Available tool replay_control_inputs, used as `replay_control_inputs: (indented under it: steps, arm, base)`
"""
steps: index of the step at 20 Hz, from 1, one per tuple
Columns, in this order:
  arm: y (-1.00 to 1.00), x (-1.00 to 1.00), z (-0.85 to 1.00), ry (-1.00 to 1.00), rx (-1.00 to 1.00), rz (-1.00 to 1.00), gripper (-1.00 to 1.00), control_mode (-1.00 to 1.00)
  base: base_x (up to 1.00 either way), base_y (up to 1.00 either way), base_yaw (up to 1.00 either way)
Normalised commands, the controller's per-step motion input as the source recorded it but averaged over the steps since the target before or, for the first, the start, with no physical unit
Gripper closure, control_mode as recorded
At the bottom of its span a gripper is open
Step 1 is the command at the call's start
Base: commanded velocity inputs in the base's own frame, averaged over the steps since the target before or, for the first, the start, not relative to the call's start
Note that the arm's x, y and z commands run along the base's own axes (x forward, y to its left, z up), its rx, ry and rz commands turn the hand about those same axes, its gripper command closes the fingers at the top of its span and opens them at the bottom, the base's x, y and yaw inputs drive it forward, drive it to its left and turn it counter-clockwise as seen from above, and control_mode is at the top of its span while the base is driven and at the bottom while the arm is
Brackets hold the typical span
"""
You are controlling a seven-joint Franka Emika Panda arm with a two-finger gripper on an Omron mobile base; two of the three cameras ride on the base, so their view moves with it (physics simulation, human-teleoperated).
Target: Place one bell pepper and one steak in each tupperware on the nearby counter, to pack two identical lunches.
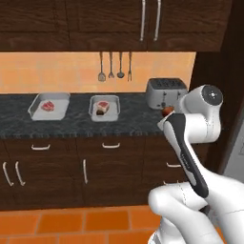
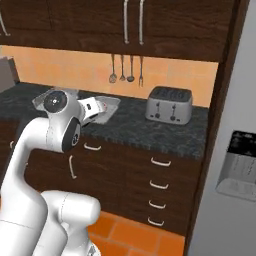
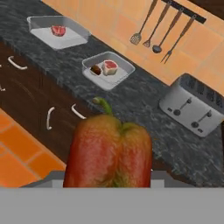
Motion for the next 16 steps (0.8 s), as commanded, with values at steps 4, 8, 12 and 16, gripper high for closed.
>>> replay_control_inputs:
  steps: [4,8,12,16]
  arm:
    - [0.00,0.00,0.00,0.00,0.00,0.00,1.00,1.00]
    - [0.00,0.00,0.00,0.00,0.00,0.00,1.00,1.00]
    - [0.00,0.00,0.00,0.00,0.00,0.00,1.00,1.00]
    - [0.00,0.00,0.00,0.00,0.00,0.00,1.00,1.00]
  base:
    - [0.86,1.00,0.18]
    - [1.00,1.00,0.01]
    - [0.86,1.00,0.00]
    - [0.78,1.00,-0.06]
